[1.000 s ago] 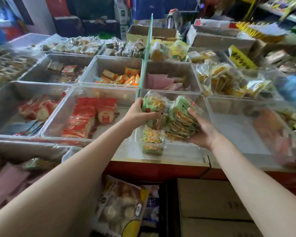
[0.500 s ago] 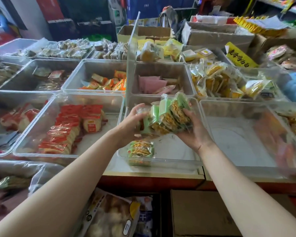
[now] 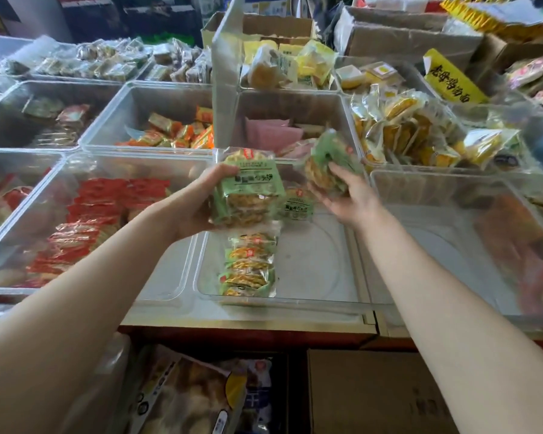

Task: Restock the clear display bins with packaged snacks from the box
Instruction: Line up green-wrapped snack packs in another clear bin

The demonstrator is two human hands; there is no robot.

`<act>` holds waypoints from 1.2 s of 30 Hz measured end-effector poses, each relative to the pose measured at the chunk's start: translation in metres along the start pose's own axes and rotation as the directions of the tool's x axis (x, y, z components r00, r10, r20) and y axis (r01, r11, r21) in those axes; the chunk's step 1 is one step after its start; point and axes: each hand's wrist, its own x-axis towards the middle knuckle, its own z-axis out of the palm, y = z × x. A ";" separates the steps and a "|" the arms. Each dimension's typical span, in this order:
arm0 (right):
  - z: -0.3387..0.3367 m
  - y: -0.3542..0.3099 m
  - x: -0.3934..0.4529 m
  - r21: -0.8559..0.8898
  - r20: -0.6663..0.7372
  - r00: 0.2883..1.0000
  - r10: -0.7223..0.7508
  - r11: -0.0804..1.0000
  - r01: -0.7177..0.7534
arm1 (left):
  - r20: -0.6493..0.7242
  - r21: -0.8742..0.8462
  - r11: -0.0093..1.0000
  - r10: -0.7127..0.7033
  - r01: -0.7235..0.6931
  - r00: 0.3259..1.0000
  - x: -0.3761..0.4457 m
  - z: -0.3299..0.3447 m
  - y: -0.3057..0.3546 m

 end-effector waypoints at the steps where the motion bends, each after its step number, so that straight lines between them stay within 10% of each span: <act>1: -0.010 0.001 0.006 -0.231 -0.059 0.998 -0.016 0.973 0.002 | -0.021 0.051 0.999 -0.003 0.004 1.000 0.000 -0.007 -0.004; 3: -0.028 0.008 0.017 -0.862 -0.014 0.998 -0.068 0.506 0.022 | -0.058 0.159 0.987 0.006 0.004 0.998 0.001 -0.013 -0.010; 5: -0.037 0.020 0.033 -0.987 0.114 0.993 -0.035 -0.120 0.109 | -0.088 0.212 0.977 0.033 -0.014 0.996 0.004 -0.011 -0.009; 9: -0.030 0.033 0.056 -0.868 0.228 0.972 0.054 -0.442 0.228 | -0.138 0.310 0.950 0.080 -0.034 0.987 0.014 -0.004 -0.002; 16: -0.041 0.062 0.072 -0.999 0.044 0.893 -0.448 -0.040 0.029 | -0.147 0.325 0.946 0.065 -0.014 0.987 0.014 -0.009 -0.003; 23: -0.061 0.052 0.073 -0.990 0.107 0.916 -0.387 -0.124 0.063 | -0.087 0.362 0.932 0.064 -0.028 0.994 0.010 -0.004 -0.002; 24: -0.066 0.045 0.070 -0.998 0.056 0.921 -0.386 -0.003 0.060 | -0.084 0.367 0.930 0.064 -0.029 0.994 0.010 -0.004 -0.002; 27: -0.063 0.036 0.059 -0.590 -0.212 0.948 -0.239 0.804 0.070 | -0.078 0.352 0.935 0.067 -0.036 0.995 0.008 0.002 -0.001; 29: -0.055 0.050 0.064 -0.201 -0.287 0.956 -0.062 0.980 0.003 | -0.076 0.332 0.942 0.072 -0.043 0.995 0.009 0.007 0.001; 32: -0.047 0.087 0.082 -0.306 -0.398 0.917 -0.029 0.946 -0.103 | -0.071 0.350 0.935 0.086 -0.056 0.994 0.012 0.013 0.002; 36: -0.045 0.095 0.087 -0.881 -0.429 0.835 -0.344 0.363 -0.303 | -0.075 0.357 0.931 0.103 -0.070 0.992 0.015 0.011 0.002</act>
